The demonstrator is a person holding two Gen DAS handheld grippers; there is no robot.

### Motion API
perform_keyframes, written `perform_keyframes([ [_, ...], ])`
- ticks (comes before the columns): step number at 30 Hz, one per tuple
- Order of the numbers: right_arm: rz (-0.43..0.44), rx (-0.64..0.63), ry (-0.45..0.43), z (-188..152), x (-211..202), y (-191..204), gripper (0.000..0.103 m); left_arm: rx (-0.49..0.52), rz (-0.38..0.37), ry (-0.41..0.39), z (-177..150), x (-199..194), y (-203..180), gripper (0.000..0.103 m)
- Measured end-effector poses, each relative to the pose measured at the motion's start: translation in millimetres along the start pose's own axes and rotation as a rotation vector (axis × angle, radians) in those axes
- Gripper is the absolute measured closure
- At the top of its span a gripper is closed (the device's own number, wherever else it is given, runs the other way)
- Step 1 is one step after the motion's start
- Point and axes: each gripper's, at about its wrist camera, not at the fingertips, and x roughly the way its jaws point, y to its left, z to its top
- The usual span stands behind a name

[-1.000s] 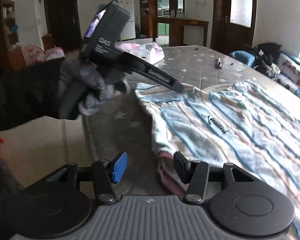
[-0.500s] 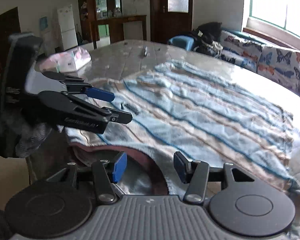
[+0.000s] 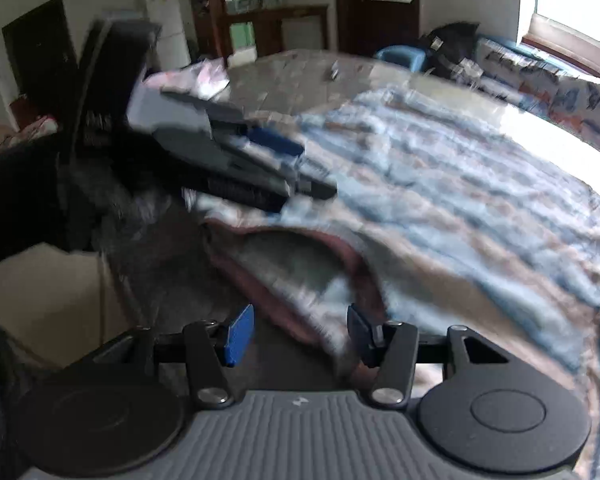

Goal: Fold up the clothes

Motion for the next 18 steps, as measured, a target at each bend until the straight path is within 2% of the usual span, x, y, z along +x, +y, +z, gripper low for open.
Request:
perform_keyframes([
  [1,-0.016,0.002,-0.012,2.8,-2.2,-3.0,0.050,0.002,-0.004,0.013,0.3,5.9,-2.3,0.043],
  [3,-0.051,0.006,-0.027,7.2,-4.6,-9.4,0.050,0.005,-0.023,0.040,-0.8,14.9,-6.7,0.052],
  [6,-0.107,0.002,-0.029,7.7,-8.2,-16.8,0.050,0.057,-0.067,0.033,-6.7,11.2,-16.4,0.052],
  [10,-0.179,0.004,-0.021,5.6,-13.8,-28.1,0.050,0.133,-0.089,0.012,-16.0,0.6,-25.8,0.052],
  [18,-0.275,0.071,-0.076,21.2,4.0,-51.7,0.050,0.130,-0.122,0.020,-23.7,-12.4,-22.3,0.050],
])
